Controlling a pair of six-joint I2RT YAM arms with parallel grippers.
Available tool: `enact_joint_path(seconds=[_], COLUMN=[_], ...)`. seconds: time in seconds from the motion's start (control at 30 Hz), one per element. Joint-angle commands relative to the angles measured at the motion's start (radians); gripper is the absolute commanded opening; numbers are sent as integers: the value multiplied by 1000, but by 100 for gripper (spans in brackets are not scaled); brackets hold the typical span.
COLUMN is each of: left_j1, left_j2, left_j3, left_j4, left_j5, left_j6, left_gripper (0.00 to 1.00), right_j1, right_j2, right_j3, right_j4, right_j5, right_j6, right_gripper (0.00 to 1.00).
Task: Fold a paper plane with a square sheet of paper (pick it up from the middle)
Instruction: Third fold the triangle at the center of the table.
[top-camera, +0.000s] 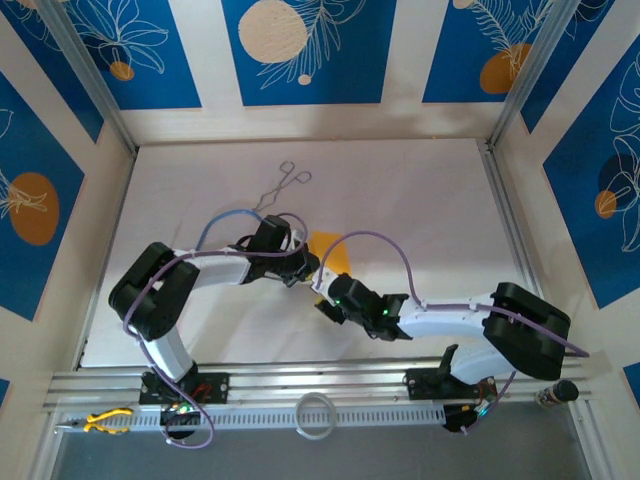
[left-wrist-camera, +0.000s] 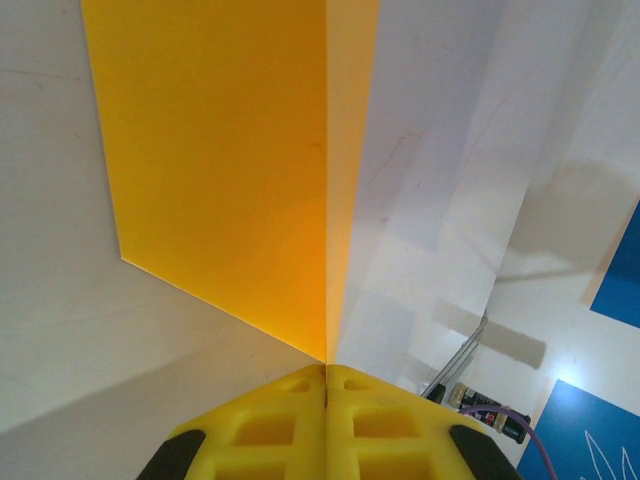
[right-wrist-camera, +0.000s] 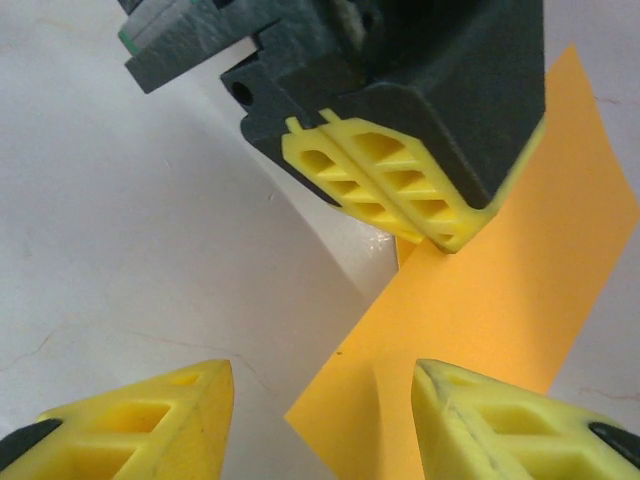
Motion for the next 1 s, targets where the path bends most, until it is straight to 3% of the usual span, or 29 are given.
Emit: enact_joint_path(seconds=[0.0, 0.23, 0.53, 0.97], left_j1=[12, 12, 14, 15], left_j2=[-22, -17, -11, -9], left_j3=[-8, -8, -19, -28], left_j4=[14, 28, 43, 51], left_j5=[17, 18, 19, 21], left_j6=[-2, -10, -14, -11], left_gripper=[0, 0, 0, 0], right_j1=[9, 12, 12, 6], right_j2=[30, 71, 45, 24], right_j3=[-10, -1, -28, -32], right_j4=[52, 81, 61, 94], right_j5=[33, 73, 78, 96], right_j6=[-39, -71, -35, 3], right_gripper=[50, 46, 29, 28])
